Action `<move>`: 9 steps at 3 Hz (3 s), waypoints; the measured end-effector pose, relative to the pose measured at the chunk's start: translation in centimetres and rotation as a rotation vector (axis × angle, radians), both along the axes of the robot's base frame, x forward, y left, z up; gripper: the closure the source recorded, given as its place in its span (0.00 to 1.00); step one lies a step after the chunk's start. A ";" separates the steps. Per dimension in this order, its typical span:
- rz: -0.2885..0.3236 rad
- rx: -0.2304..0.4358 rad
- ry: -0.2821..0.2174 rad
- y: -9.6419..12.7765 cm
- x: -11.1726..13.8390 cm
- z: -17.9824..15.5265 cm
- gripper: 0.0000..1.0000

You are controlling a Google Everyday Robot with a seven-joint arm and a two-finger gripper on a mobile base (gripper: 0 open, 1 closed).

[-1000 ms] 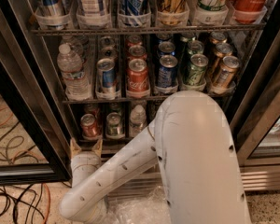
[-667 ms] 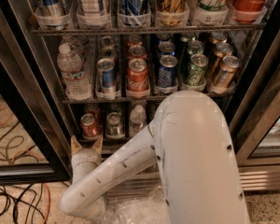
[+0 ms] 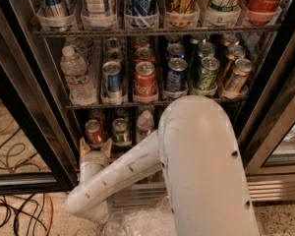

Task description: Pick coke can from bottom shelf of fridge

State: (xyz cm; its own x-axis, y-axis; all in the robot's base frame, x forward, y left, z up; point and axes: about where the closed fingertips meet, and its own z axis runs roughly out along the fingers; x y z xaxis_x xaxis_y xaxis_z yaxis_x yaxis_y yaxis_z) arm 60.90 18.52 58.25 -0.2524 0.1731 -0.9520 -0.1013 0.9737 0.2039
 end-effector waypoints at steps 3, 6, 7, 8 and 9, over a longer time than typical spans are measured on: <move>-0.025 0.007 -0.006 -0.8 3.0 -0.3 0.35; -0.027 0.015 -0.004 -0.9 3.5 -0.2 0.60; -0.027 0.015 -0.004 -0.9 3.5 -0.2 0.83; -0.029 0.019 -0.034 -1.1 2.9 0.6 1.00; -0.011 0.028 -0.095 -1.4 1.4 3.2 1.00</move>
Offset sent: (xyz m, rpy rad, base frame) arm 0.0399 -0.0075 -0.0032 0.0015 -0.0133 -0.0307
